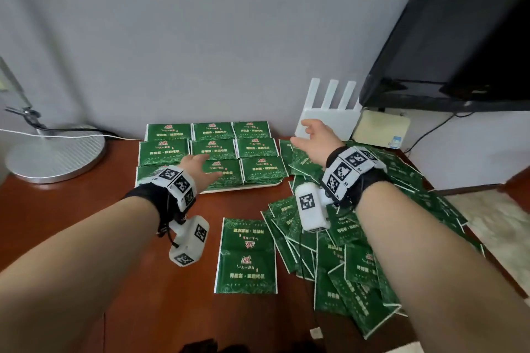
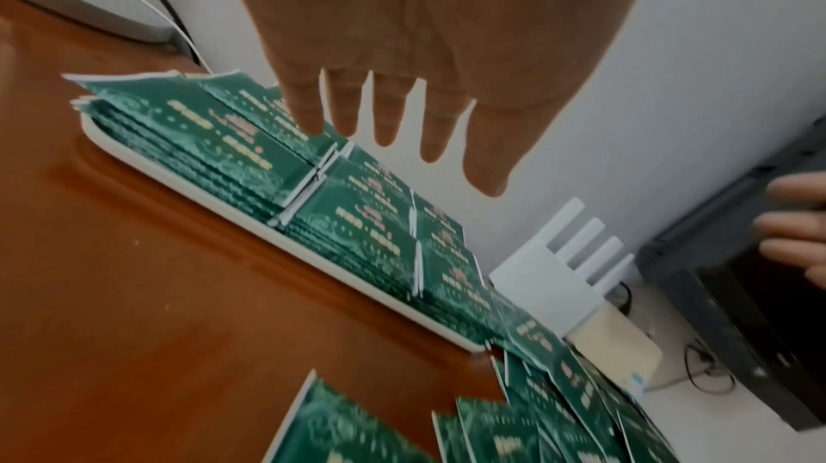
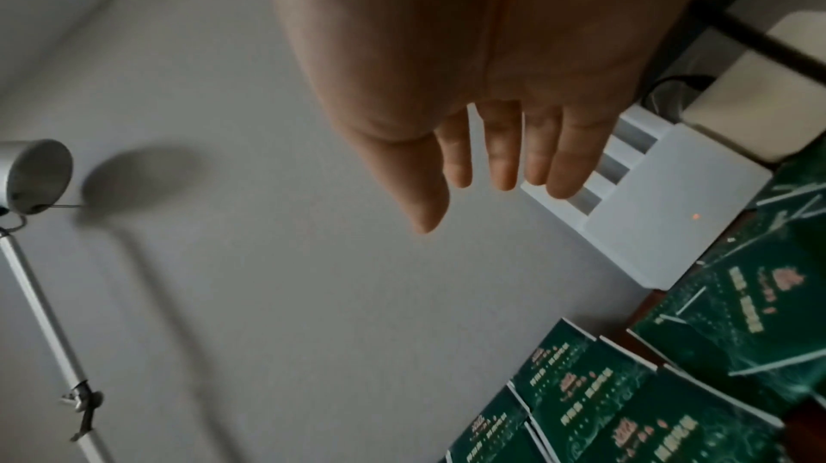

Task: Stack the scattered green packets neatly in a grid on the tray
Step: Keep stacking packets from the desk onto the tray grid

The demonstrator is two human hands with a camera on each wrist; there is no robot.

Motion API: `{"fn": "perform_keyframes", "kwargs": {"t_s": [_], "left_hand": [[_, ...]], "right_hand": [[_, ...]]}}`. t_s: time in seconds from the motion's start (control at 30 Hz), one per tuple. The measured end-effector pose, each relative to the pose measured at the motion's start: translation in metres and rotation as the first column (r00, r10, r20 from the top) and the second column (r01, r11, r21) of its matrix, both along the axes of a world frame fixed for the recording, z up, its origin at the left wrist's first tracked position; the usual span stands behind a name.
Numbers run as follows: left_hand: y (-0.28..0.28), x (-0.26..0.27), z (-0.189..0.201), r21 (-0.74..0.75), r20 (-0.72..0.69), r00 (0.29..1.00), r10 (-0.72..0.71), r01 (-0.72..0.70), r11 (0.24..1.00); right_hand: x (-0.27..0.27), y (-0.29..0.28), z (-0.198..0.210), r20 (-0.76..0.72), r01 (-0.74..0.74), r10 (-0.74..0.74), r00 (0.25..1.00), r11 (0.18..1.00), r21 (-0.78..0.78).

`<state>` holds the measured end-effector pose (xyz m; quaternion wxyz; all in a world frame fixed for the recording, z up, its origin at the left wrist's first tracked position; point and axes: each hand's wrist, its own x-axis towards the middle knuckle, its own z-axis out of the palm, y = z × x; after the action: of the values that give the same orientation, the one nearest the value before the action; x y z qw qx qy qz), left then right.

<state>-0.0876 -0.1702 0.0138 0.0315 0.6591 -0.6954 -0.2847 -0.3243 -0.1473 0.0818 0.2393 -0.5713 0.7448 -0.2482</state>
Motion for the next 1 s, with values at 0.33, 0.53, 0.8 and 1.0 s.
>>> {"fn": "perform_keyframes", "kwargs": {"t_s": [0.33, 0.53, 0.8, 1.0], "left_hand": [[0.060, -0.046, -0.033, 0.150, 0.122, 0.946, -0.299, 0.280, 0.948], [0.102, -0.084, -0.053, 0.171, 0.160, 0.885, -0.437, 0.411, 0.896], [0.159, -0.184, -0.069, 0.110, 0.158, 0.898, -0.411, 0.397, 0.911], [0.199, -0.265, -0.088, 0.059, 0.251, 0.936, -0.248, 0.241, 0.969]], "right_hand": [[-0.045, 0.098, -0.011, -0.004, 0.118, -0.118, 0.993, 0.991, 0.057], [-0.121, 0.175, -0.053, -0.089, 0.256, -0.243, 0.966, 0.949, 0.186], [-0.224, 0.223, -0.117, -0.275, 0.059, 0.060, 0.960, 0.913, 0.405], [-0.266, 0.206, -0.152, -0.367, -0.171, 0.336, 0.867, 0.895, 0.413]]}}
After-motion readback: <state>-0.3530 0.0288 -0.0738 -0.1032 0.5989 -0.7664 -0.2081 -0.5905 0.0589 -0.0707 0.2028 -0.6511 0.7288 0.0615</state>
